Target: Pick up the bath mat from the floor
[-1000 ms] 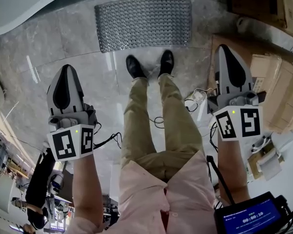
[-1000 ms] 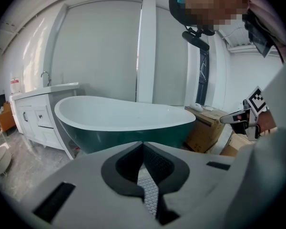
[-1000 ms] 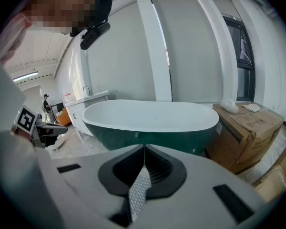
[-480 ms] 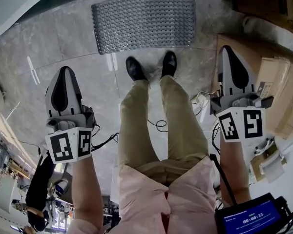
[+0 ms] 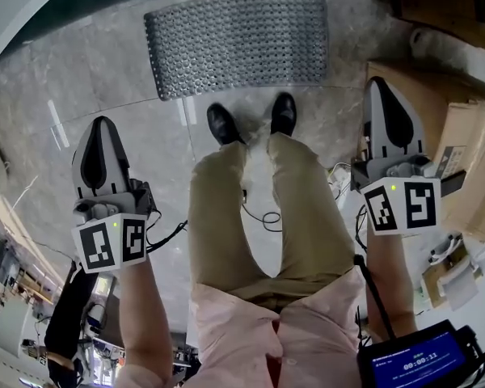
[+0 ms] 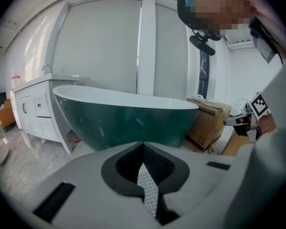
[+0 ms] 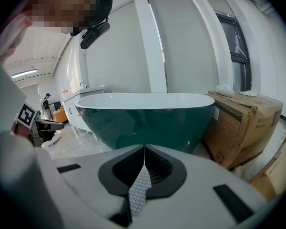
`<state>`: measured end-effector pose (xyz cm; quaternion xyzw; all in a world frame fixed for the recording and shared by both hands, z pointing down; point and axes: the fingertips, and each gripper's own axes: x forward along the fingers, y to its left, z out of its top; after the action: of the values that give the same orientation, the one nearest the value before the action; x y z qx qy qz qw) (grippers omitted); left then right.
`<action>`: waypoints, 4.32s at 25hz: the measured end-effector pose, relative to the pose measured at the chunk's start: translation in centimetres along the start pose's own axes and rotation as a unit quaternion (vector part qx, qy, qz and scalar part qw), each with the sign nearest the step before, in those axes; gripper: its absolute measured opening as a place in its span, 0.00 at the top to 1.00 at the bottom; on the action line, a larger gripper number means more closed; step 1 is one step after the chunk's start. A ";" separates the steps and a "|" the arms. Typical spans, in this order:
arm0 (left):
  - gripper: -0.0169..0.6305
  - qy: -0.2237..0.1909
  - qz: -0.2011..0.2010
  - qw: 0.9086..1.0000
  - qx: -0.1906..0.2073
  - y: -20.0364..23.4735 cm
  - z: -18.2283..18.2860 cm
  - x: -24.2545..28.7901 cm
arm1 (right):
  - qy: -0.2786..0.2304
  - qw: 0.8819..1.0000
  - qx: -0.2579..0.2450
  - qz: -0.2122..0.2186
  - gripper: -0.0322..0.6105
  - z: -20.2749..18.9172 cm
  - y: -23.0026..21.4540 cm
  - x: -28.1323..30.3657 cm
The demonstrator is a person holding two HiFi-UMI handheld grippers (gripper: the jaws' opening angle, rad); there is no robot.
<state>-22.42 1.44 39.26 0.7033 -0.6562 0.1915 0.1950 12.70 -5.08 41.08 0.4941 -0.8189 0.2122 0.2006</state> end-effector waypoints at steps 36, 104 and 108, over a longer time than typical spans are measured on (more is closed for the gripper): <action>0.94 -0.015 0.013 1.000 0.014 5.4 -21.4 15.9 | -0.010 1.000 -0.018 -0.016 0.92 -20.7 -7.4 17.3; 0.90 0.145 -0.008 0.984 -0.100 14.8 -47.4 28.4 | -0.012 0.998 -0.046 -0.046 0.92 -26.3 -12.8 24.3; 0.91 0.146 -0.010 0.984 -0.103 14.6 -46.6 27.7 | -0.020 0.999 -0.027 -0.037 0.92 -26.7 -12.6 24.7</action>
<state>-35.76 1.53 93.80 0.6504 -0.6300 0.2213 0.3620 16.50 -13.75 78.43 0.5231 -0.8091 0.1722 0.2050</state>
